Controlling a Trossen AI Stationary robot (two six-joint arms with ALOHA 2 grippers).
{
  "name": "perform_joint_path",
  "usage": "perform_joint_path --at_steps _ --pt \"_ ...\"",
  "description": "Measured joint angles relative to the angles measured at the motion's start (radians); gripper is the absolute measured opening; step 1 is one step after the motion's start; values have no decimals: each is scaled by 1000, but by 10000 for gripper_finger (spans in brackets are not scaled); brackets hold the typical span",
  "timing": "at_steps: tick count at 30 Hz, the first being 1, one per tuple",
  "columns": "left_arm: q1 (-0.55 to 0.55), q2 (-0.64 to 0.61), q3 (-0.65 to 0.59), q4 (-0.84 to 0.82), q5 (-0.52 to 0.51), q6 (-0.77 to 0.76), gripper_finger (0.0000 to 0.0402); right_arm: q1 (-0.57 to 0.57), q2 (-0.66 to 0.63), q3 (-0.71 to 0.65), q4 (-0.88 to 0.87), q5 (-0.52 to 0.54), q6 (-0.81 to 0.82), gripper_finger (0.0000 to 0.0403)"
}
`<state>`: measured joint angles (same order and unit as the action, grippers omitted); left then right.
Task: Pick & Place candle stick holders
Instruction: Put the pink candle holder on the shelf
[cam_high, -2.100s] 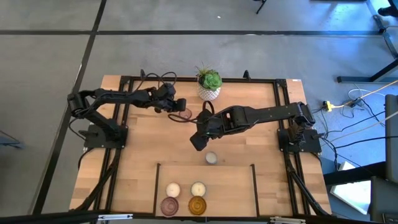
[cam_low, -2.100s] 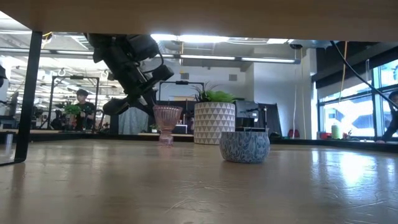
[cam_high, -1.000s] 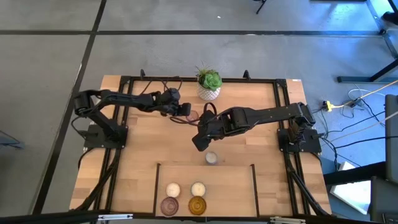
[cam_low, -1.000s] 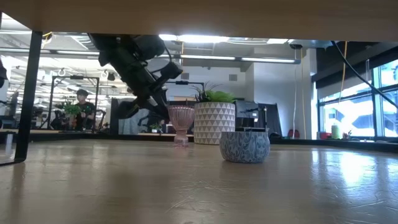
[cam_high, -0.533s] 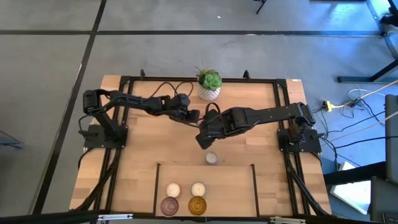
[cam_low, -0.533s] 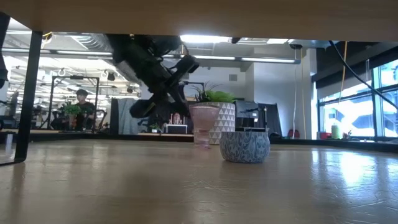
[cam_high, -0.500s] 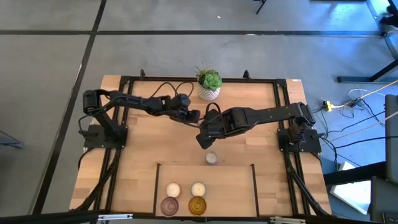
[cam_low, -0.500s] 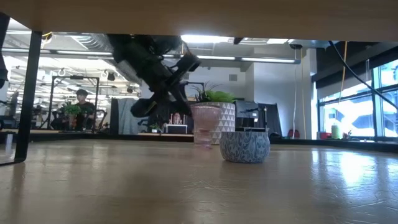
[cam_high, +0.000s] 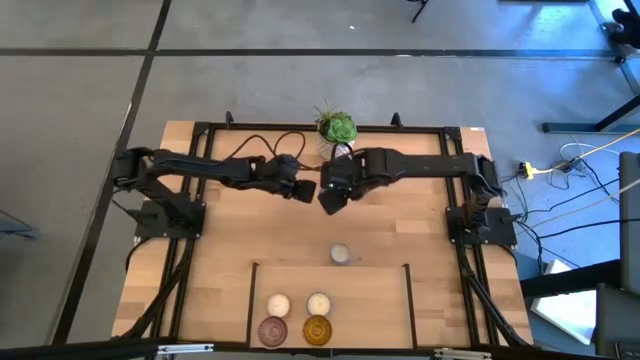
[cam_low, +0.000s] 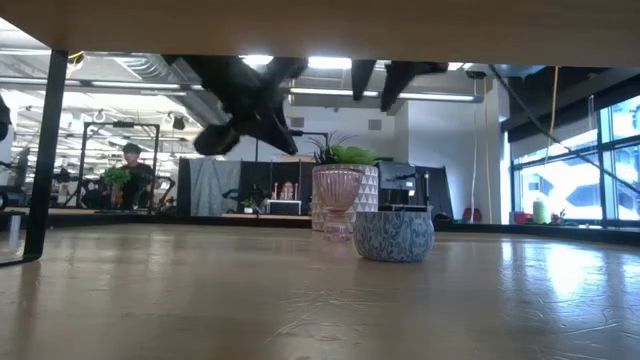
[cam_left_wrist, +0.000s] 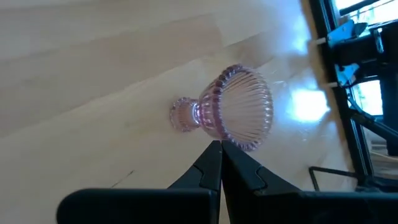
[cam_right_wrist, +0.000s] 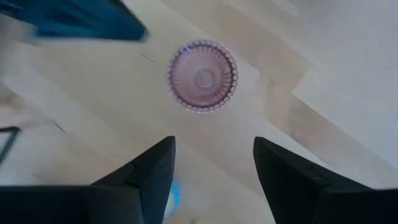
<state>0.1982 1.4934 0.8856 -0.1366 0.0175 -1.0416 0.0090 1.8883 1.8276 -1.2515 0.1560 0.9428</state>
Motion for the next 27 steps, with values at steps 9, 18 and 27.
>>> perform_joint_path --at_steps 9,18,27 --pt "-36 -215 -1 -214 -102 27 2 -69 0 -119 113 -121 -73 219" --pt "-180 -461 -1 -353 -270 -9 2 -123 0 -220 215 -163 -76 219" --pt "-365 -563 -1 -365 -493 -98 2 -155 6 -304 295 -187 -80 219"
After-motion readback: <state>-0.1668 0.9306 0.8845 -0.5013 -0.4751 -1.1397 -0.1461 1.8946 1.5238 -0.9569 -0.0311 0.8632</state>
